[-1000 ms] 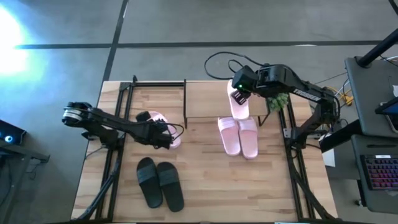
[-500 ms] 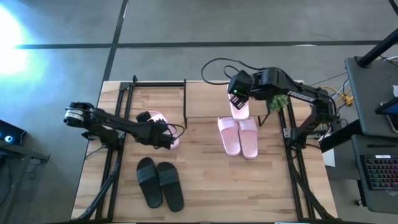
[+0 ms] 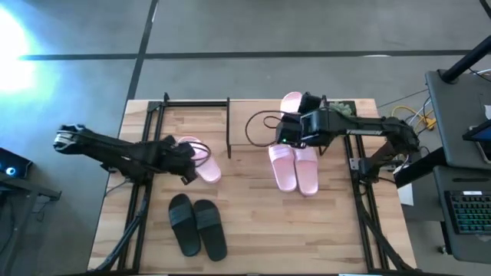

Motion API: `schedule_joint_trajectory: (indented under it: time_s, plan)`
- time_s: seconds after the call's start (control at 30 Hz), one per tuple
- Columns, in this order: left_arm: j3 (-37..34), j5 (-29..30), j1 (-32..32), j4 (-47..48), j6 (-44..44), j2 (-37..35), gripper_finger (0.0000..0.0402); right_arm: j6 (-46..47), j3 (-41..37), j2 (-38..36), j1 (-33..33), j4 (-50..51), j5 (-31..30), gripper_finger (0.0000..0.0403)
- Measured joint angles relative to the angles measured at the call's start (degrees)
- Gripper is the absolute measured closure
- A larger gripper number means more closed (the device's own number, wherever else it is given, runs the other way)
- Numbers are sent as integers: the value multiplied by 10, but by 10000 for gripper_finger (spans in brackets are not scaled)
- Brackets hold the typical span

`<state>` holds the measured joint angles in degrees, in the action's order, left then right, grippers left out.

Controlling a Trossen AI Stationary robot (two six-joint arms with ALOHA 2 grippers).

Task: Pick and place slides into the shelf
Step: Put the pink slipper on the shelf

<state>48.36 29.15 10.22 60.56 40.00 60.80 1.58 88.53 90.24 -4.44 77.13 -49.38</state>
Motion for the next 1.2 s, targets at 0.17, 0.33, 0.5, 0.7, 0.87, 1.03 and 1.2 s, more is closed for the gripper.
schedule_joint_trajectory:
  time_s: [0.17,0.33,0.5,0.7,0.87,1.03,1.2]
  plan:
    - [0,14,0,-1,17,-91,288,-30,-42,-28,-12,-64,27,204]
    - [0,40,0,-1,16,-148,288,-66,-57,-27,-46,-78,73,204]
    - [0,58,0,-1,16,-174,288,-141,-63,-9,-81,-152,78,204]
    - [0,62,0,0,16,-176,288,-185,-64,16,-127,-170,93,204]
    - [0,62,0,0,16,-168,288,-199,-65,31,-157,-174,93,210]
    - [0,63,0,1,16,-161,288,-219,-65,36,-166,-183,108,264]
    - [0,63,-1,0,16,-162,288,-222,-65,36,-163,-196,127,351]
